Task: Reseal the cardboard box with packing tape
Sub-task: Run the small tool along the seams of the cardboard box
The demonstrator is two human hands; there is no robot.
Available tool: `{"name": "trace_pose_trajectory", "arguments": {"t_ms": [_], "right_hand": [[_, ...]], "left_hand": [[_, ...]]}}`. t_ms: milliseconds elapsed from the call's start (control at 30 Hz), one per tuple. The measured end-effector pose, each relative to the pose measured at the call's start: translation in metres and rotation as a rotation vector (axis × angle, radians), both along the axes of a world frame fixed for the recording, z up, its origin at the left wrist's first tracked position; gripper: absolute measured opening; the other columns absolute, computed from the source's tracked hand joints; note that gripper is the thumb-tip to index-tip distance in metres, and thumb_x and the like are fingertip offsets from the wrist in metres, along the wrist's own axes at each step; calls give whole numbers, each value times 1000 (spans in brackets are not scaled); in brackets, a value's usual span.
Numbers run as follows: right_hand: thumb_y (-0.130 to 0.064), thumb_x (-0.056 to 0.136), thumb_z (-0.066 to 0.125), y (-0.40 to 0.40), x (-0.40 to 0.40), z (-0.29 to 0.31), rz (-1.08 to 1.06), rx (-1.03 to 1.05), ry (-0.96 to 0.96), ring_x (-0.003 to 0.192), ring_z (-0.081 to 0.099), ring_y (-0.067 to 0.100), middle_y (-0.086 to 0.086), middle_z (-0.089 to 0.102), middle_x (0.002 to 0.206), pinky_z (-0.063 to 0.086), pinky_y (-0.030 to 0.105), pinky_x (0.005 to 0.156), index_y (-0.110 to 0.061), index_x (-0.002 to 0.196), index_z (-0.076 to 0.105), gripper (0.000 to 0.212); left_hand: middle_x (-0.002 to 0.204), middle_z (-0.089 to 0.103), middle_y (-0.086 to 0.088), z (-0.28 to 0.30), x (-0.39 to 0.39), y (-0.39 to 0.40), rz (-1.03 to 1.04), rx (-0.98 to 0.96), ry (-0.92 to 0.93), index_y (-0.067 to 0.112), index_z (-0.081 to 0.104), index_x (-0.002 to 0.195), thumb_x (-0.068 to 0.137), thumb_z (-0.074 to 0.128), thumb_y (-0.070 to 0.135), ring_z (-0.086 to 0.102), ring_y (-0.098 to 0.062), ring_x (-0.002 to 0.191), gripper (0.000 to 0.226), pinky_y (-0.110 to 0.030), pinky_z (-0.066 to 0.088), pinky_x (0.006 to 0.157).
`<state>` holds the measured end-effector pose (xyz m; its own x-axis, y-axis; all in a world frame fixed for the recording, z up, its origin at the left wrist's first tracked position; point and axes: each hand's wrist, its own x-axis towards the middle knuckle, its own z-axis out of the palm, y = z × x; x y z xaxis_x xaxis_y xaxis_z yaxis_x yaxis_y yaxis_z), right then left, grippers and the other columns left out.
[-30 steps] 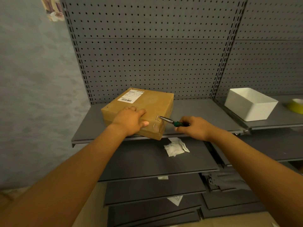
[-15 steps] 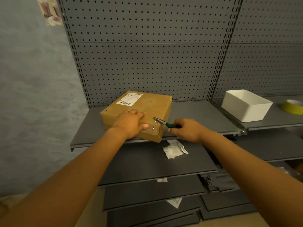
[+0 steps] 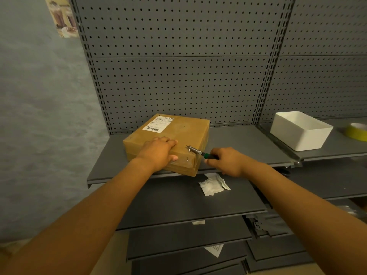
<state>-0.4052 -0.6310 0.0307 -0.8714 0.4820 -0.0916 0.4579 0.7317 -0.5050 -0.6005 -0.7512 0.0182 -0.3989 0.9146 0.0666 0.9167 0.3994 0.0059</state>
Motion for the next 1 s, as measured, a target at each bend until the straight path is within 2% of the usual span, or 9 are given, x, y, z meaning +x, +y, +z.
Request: {"name": "trace_pose_trajectory", "arguments": {"t_ms": [133, 233, 333, 400, 500, 600, 800, 900, 1000], "right_hand": [[-37, 98, 47, 1, 0, -2, 0, -19, 3, 66, 48, 4, -9, 48, 74, 37, 18, 58, -32, 75, 41, 24], [-37, 98, 46, 2, 0, -2, -4, -58, -8, 68, 52, 8, -7, 50, 75, 41, 23, 66, -32, 77, 43, 22], [-36, 99, 45, 10, -5, 7, -62, -14, 43, 79, 56, 20, 0, 53, 80, 46, 30, 71, -21, 86, 49, 19], [-36, 99, 46, 13, -7, 11, -53, 5, 23, 77, 53, 16, -4, 50, 78, 44, 26, 67, -19, 94, 48, 18], [-36, 98, 46, 15, -8, 6, -25, 4, -4, 73, 52, 13, -3, 51, 79, 40, 21, 60, -20, 89, 49, 19], [-34, 98, 46, 15, -9, 2, -41, -13, 32, 73, 53, 16, 0, 53, 78, 44, 26, 64, -25, 80, 48, 21], [-36, 98, 47, 18, -13, 8, -77, 37, 65, 81, 58, 23, 11, 60, 91, 49, 38, 77, -13, 94, 54, 24], [-36, 98, 47, 19, -14, 9, -75, 50, 62, 76, 56, 20, 6, 57, 85, 48, 33, 71, -18, 88, 52, 21], [-36, 98, 47, 20, -14, 8, -81, 69, 74, 67, 50, 13, 0, 52, 76, 39, 25, 59, -19, 85, 50, 22]], "left_hand": [[148, 37, -1, 2, 0, 1, 1, -8, 9, 27, 29, 147, 93, 50, 48, 35, -24, 133, 62, -43, 34, 107], [147, 38, -1, 4, 0, 2, -1, -19, 11, 27, 30, 147, 92, 52, 48, 36, -25, 132, 62, -44, 35, 107], [147, 38, -2, 4, -1, 2, 0, -27, -1, 26, 31, 147, 92, 53, 47, 36, -25, 132, 62, -44, 35, 107], [147, 38, -2, 4, -1, 3, 0, -28, -4, 26, 31, 147, 92, 53, 47, 36, -26, 132, 63, -45, 35, 107], [147, 38, -3, 3, -2, 4, 2, -29, 3, 26, 31, 147, 92, 53, 47, 37, -26, 132, 63, -45, 35, 107], [147, 38, -2, 2, -2, 3, 1, -20, -3, 27, 30, 147, 92, 53, 48, 36, -25, 132, 63, -45, 35, 108], [149, 34, -1, 2, -4, -1, -24, -21, -8, 28, 27, 148, 93, 49, 49, 34, -24, 133, 63, -44, 35, 108], [151, 30, 0, 5, -7, -2, -28, -43, -73, 28, 26, 148, 93, 47, 51, 30, -24, 136, 63, -44, 31, 111], [149, 34, 0, 12, -10, -4, -34, -23, -162, 27, 32, 146, 94, 47, 50, 33, -23, 135, 59, -42, 32, 110]]}}
